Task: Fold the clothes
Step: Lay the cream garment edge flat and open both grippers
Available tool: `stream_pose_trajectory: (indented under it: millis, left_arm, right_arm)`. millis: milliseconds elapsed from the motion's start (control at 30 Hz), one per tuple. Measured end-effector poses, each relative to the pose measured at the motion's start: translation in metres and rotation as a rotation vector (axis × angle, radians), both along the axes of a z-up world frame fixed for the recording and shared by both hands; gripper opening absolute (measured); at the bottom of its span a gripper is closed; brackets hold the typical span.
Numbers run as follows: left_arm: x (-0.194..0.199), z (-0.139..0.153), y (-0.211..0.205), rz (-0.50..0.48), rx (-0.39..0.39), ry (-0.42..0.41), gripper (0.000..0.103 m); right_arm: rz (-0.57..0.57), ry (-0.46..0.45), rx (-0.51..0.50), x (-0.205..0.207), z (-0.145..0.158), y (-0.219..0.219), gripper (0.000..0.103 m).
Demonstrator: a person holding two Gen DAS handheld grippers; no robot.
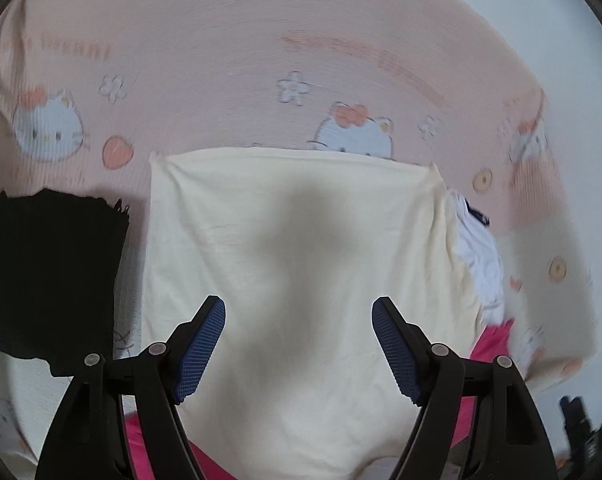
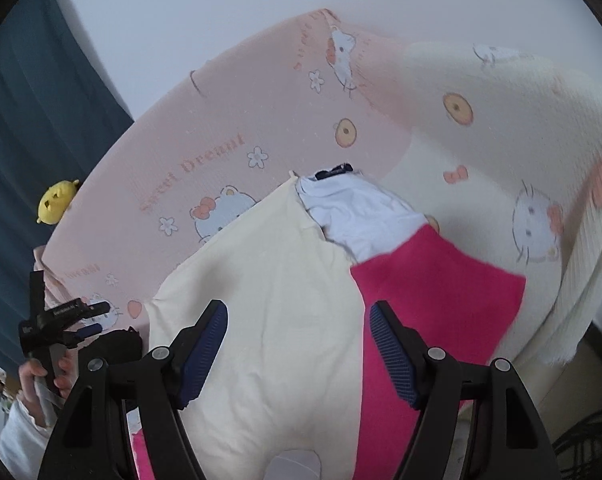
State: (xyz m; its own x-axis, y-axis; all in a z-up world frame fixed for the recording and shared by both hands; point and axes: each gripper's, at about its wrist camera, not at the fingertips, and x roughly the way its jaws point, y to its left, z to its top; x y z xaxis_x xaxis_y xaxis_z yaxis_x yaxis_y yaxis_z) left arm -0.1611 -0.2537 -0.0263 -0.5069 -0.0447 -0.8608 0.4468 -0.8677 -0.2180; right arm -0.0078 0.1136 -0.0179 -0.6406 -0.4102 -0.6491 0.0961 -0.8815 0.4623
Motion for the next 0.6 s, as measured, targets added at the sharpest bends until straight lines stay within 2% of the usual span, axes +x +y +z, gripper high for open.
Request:
stream_pose_trajectory:
  millis: [167, 333, 467, 600]
  left_arm:
    - [-0.004, -0.014, 0.033, -0.04, -0.016, -0.051, 0.075]
    - [-0.004, -0.032, 0.07, -0.116, -0.027, -0.078, 0.075]
    - [-0.004, -0.047, 0.102, -0.188, -0.091, -0.1, 0.075]
    - [0.002, -0.054, 0.132, -0.244, -0.151, -0.064, 0.075]
  right_arm:
    - [-0.038, 0.013, 0.001, 0.02, -0.003, 0.011, 0.073]
    - [-0.064, -0.018, 0.025, 0.03, -0.014, 0.017, 0.073]
    - [-0.083, -0.036, 0.016, 0.036, -0.023, 0.021, 0.073]
    - [-0.07, -0.055, -0.013, 0.033, -0.033, 0.023, 0.073]
